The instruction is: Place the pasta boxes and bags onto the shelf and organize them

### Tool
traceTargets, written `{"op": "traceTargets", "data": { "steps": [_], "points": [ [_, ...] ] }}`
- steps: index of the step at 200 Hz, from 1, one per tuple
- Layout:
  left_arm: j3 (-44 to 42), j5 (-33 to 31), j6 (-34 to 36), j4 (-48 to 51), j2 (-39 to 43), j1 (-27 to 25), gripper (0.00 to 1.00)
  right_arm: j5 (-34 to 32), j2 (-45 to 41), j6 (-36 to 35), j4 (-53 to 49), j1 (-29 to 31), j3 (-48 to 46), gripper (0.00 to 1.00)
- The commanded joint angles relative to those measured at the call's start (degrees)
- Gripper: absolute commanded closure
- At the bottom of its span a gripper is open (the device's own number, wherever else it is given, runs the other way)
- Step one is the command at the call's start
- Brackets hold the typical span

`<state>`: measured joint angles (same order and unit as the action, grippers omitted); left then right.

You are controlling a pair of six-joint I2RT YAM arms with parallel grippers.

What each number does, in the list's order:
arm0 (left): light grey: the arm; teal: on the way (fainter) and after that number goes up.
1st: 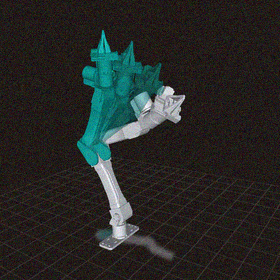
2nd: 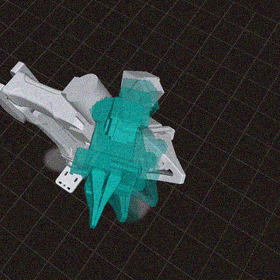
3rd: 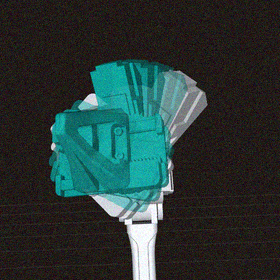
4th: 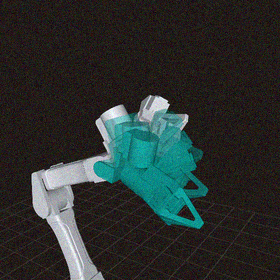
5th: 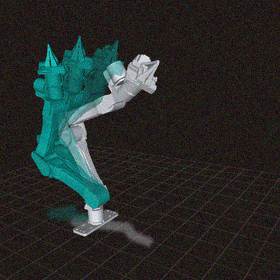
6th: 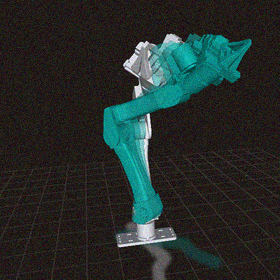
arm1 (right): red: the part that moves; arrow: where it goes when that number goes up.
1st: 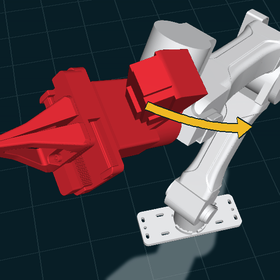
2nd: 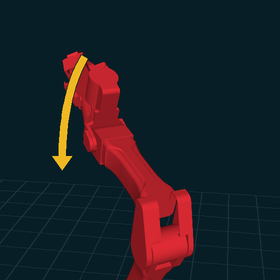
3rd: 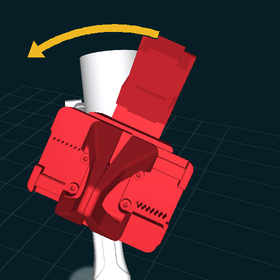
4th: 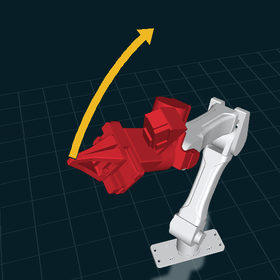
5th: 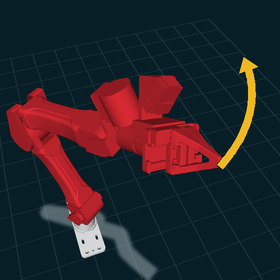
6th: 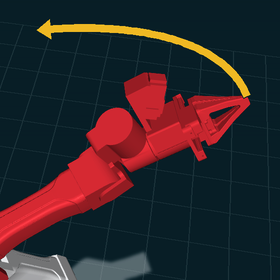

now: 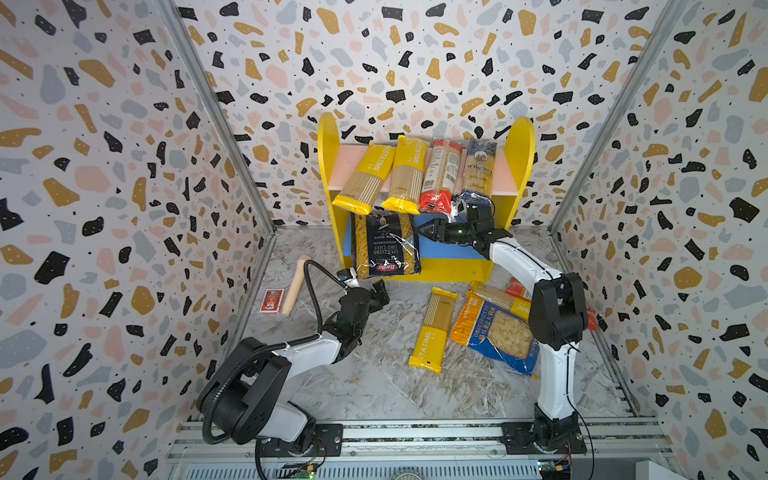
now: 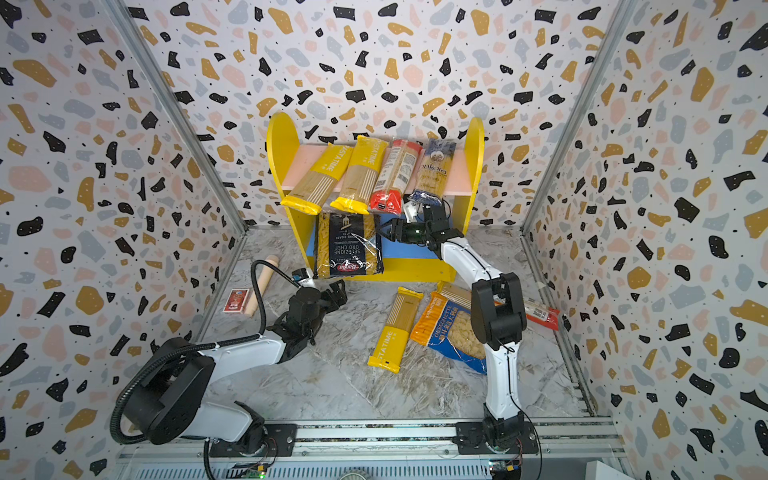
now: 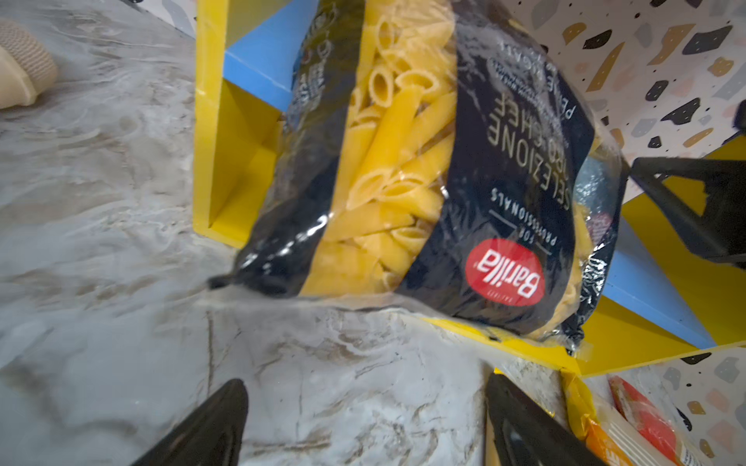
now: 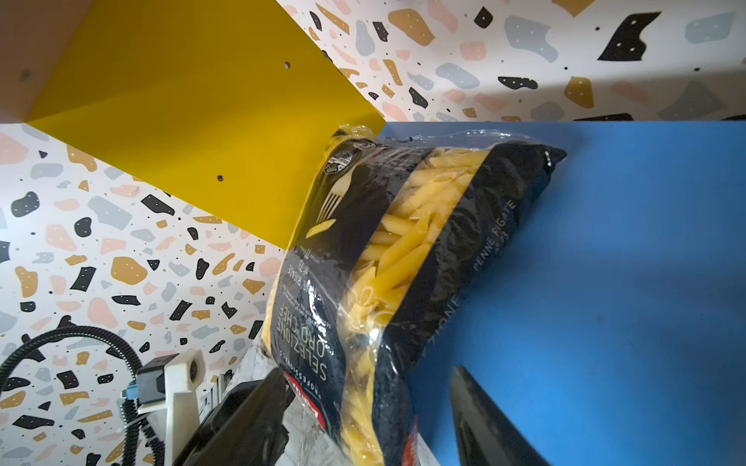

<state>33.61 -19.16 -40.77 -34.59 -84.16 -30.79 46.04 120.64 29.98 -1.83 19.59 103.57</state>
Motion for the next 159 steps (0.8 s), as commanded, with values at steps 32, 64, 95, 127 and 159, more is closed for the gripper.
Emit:
{"op": "traceTargets", "data": {
  "steps": [32, 64, 95, 127, 159],
  "points": [
    [6.1, -1.9, 3.2, -6.5, -5.8, 0.3, 0.08, 2.7, 0.7, -0.6, -0.8, -0.9, 3.3, 0.35],
    [8.7, -3.3, 5.2, -8.4, -8.2, 0.3, 0.09, 2.7, 1.4, -1.1, -2.0, -0.8, 4.6, 0.36],
    [12.7, -4.3, 7.1, -6.9, -10.1, 0.2, 0.09, 2.9, 2.0, -2.6, -3.6, -0.6, 5.6, 0.38],
    [14.4, -5.1, 8.3, -5.8, -9.0, 0.3, 0.09, 3.7, 2.8, -2.5, -3.6, -0.6, 5.7, 0.40],
    [15.0, -6.8, 10.0, -4.4, -6.8, 0.4, 0.09, 4.2, 4.2, -2.2, -4.0, 0.0, 6.5, 0.41]
  ]
}}
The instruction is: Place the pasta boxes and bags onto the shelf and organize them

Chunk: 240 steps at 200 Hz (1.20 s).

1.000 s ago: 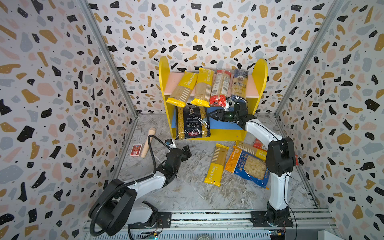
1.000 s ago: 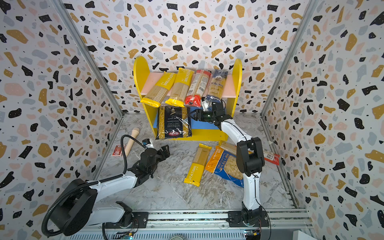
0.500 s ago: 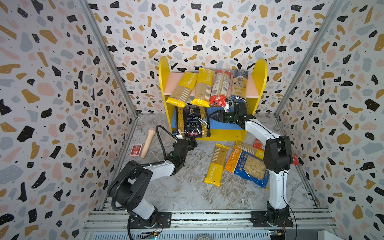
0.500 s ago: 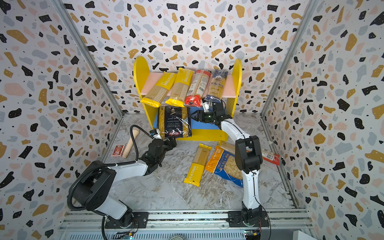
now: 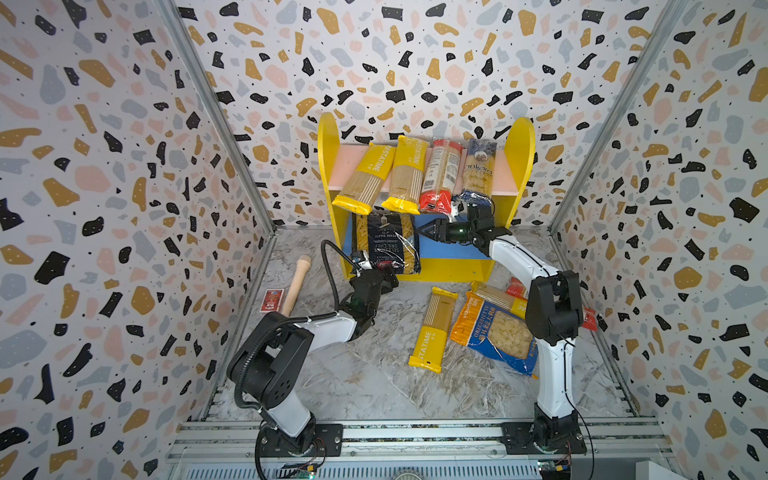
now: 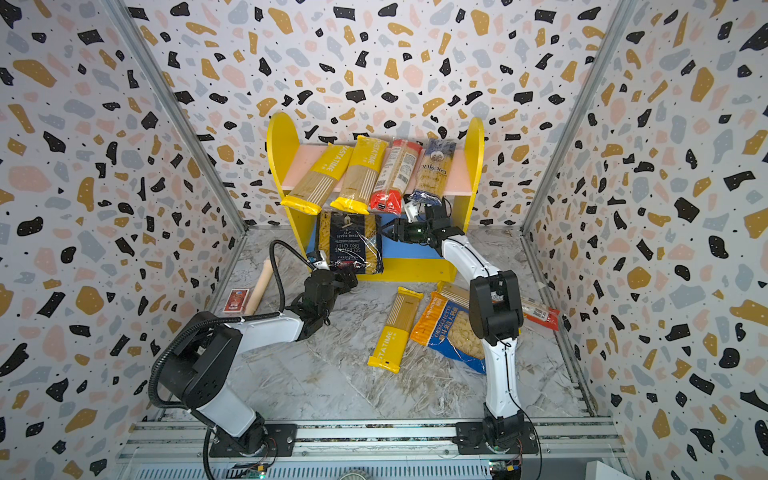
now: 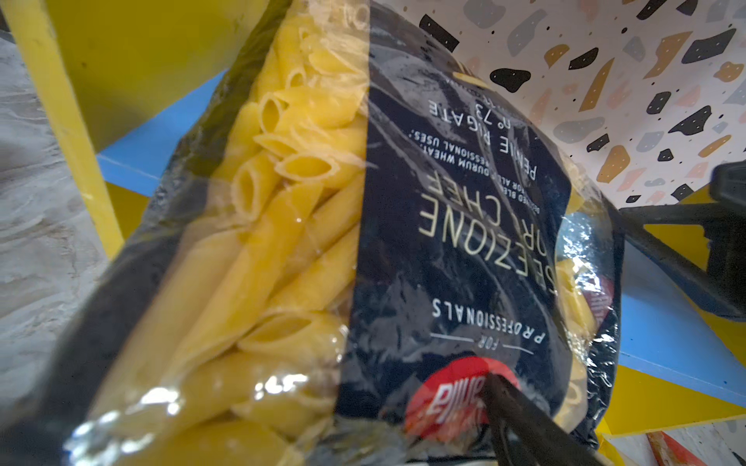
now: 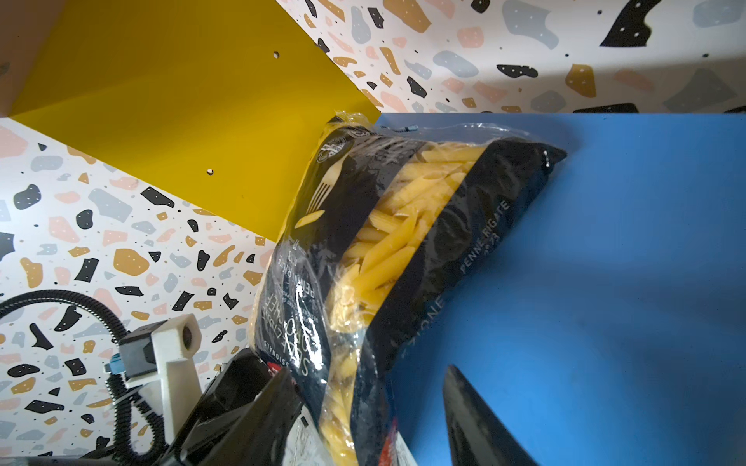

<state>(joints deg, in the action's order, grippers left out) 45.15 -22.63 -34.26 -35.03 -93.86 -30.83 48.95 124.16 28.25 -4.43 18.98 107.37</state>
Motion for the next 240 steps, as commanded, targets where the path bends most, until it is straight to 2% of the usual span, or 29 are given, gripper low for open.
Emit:
{"op": "traceTargets", "data": {
  "steps": [1, 41, 101, 141, 203, 240],
  "points": [
    [3.5, -3.4, 3.6, -3.9, 3.0, 0.4, 0.09, 1.3, 0.7, -0.5, -1.4, 0.6, 2.7, 0.41],
    [3.9, -5.8, 5.4, -3.1, 5.6, 0.8, 0.09, 1.9, 3.1, -0.4, -3.0, 1.9, 5.8, 0.43],
    [6.5, -5.1, 6.4, -2.2, 5.0, 3.4, 0.09, 2.3, 6.1, 0.5, -4.0, 3.2, 10.9, 0.45],
    [7.0, -1.5, 4.6, -1.9, 5.0, 4.8, 0.09, 1.8, 8.4, 1.8, -3.9, 3.5, 13.9, 0.45],
    [4.7, -0.3, 2.9, -1.8, 6.3, 4.8, 0.09, 2.2, 15.6, 3.2, -7.1, 5.2, 25.3, 0.45],
    [3.1, 0.7, 1.9, -1.3, 7.7, 4.8, 0.06, 2.0, 15.6, 2.7, -7.5, 5.1, 25.7, 0.44]
  ]
}}
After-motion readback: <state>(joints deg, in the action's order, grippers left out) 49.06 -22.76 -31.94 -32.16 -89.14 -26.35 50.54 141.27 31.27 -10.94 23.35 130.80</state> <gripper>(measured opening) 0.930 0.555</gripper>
